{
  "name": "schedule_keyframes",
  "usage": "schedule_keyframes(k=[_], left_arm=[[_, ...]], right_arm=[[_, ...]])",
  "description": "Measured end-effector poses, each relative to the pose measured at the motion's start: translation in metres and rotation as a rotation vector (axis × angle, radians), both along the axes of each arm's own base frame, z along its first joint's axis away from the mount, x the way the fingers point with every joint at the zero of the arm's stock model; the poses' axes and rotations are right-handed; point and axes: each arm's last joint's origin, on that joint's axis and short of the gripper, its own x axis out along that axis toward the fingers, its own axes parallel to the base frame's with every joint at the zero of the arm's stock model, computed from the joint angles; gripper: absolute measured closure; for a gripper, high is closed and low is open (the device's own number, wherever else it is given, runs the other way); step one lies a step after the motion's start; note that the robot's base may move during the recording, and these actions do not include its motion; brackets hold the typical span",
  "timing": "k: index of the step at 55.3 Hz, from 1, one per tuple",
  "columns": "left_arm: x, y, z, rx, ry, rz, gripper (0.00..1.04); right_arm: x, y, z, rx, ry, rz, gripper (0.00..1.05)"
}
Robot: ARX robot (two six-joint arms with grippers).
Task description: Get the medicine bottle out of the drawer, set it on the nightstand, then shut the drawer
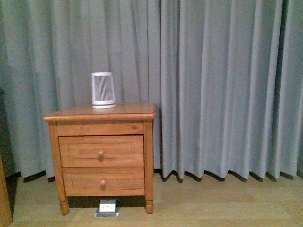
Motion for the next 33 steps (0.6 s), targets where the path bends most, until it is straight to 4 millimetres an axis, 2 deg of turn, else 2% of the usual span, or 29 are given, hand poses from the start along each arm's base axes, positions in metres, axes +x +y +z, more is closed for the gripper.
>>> schedule_keyframes(k=[33], left_arm=[[0.0,0.0,0.0,0.0,0.0,0.0,0.07]], right_arm=[[0.0,0.0,0.0,0.0,0.0,0.0,0.07]])
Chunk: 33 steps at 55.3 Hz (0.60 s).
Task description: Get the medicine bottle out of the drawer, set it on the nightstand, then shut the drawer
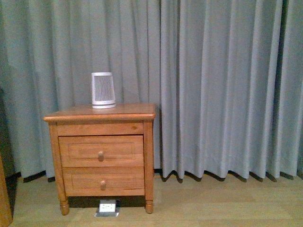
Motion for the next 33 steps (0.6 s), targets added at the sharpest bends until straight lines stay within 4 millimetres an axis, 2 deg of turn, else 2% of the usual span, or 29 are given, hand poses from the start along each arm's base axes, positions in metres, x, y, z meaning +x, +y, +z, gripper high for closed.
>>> schedule_keyframes(k=[33], left_arm=[[0.0,0.0,0.0,0.0,0.0,0.0,0.07]], right_arm=[[0.0,0.0,0.0,0.0,0.0,0.0,0.07]])
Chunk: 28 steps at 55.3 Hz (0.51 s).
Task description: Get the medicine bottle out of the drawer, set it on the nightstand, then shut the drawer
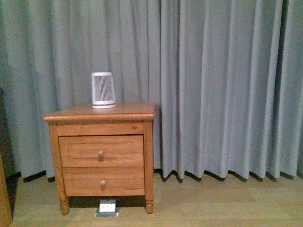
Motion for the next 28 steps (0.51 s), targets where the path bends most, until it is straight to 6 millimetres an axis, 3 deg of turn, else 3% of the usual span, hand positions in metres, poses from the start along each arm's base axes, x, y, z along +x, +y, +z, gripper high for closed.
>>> schedule_keyframes(k=[28], left_arm=[[0.0,0.0,0.0,0.0,0.0,0.0,0.07]], right_arm=[[0.0,0.0,0.0,0.0,0.0,0.0,0.07]])
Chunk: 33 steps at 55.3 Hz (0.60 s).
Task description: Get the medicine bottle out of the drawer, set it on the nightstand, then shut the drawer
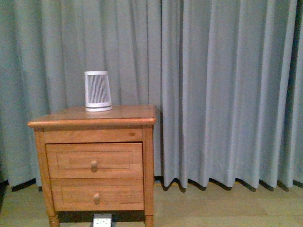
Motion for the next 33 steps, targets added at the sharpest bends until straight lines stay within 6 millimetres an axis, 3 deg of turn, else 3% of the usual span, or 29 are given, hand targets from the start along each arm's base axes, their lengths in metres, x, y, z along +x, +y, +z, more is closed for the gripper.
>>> schedule_keyframes(k=[33], left_arm=[[0.0,0.0,0.0001,0.0,-0.001,0.0,0.07]], right_arm=[[0.0,0.0,0.0,0.0,0.0,0.0,0.07]])
